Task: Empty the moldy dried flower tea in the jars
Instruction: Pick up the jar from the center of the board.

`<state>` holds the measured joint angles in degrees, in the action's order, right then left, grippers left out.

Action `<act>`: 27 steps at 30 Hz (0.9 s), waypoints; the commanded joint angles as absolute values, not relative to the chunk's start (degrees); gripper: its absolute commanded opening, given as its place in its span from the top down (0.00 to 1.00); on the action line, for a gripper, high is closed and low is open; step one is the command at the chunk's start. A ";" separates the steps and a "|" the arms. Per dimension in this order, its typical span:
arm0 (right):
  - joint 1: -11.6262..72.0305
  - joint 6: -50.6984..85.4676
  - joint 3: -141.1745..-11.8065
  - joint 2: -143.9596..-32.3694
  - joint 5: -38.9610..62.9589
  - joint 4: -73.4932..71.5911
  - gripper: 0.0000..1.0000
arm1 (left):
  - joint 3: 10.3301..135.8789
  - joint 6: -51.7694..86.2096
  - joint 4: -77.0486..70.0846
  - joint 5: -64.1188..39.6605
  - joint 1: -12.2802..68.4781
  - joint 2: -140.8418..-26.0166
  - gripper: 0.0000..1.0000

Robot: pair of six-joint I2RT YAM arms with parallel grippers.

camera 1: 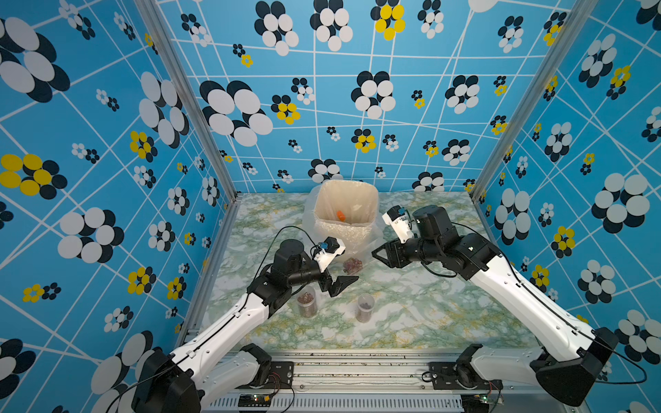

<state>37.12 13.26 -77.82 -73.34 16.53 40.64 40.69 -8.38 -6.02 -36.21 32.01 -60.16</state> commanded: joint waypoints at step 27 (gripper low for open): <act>37.37 16.65 -76.82 -75.50 33.12 36.23 0.73 | 41.58 -24.85 -2.46 -30.17 35.99 -64.34 0.09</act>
<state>37.12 15.94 -77.49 -75.40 31.07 37.87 41.67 -23.24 -1.83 -30.55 35.53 -63.70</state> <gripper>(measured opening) 0.561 0.908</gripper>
